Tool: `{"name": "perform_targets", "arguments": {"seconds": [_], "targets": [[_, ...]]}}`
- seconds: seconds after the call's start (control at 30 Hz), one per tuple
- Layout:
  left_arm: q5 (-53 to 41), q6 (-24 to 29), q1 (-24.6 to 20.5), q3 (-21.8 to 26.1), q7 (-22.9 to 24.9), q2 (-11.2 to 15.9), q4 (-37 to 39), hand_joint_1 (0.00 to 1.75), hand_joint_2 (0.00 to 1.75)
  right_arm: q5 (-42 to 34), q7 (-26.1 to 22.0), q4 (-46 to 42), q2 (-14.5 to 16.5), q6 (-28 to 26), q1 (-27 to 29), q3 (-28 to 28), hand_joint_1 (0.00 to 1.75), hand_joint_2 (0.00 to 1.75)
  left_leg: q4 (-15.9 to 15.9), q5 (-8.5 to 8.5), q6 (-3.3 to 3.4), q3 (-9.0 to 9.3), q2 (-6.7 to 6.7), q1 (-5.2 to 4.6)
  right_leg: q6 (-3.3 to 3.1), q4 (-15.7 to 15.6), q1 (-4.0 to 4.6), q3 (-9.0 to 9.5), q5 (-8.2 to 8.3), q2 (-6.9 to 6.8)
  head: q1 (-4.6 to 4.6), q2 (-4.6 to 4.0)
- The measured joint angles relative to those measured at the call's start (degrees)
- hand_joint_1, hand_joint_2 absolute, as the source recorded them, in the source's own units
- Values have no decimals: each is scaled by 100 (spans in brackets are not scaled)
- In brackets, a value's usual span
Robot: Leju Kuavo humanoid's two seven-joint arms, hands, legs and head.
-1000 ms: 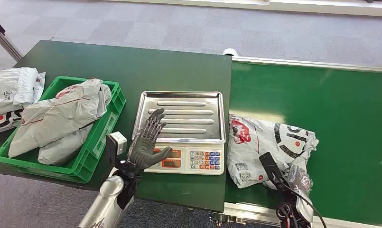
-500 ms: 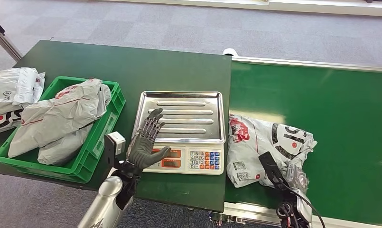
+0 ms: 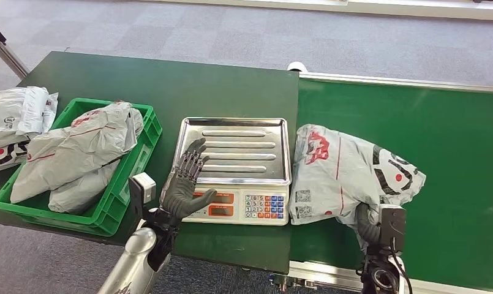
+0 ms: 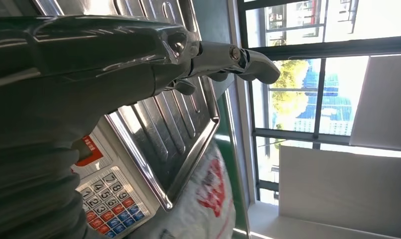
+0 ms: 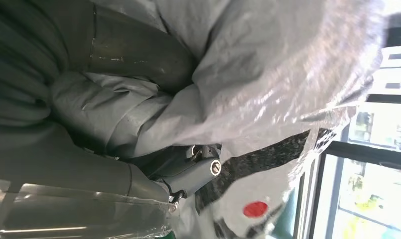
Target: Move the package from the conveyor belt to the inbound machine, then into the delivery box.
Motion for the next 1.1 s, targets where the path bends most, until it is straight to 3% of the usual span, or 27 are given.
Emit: {"name": "perform_targets", "arguments": {"seconds": [0.27,0.5,0.73,0.9,1.1], "targets": [[34,9,-48,-36,-70,11,109,0,175,-1237,-302,-467,125,172,191,-227,175,175,1,0,0,0,-1,-1,0,0,-1,-1,0,0,0,0],[48,61,-59,-64,-98,15,145,0,175,-1578,-438,-716,156,0,311,-332,175,175,0,0,0,0,3,0,0,0,0,-3,0,1,0,0],[49,233,-60,-77,-222,22,144,0,175,-1856,-931,-1107,239,-755,477,-431,175,175,1,0,0,0,0,-1,0,0,-1,-2,0,0,0,0],[-51,491,-63,-95,-400,46,113,0,175,-1585,-1183,-1529,286,-1053,662,-440,175,175,0,-1,0,-1,3,0,0,0,-1,-2,0,1,1,0],[-172,888,-39,-65,-742,92,-121,0,175,-272,-1311,-2192,222,-1657,937,-82,175,175,0,0,0,-2,0,0,0,0,0,-1,0,0,1,0]]}}
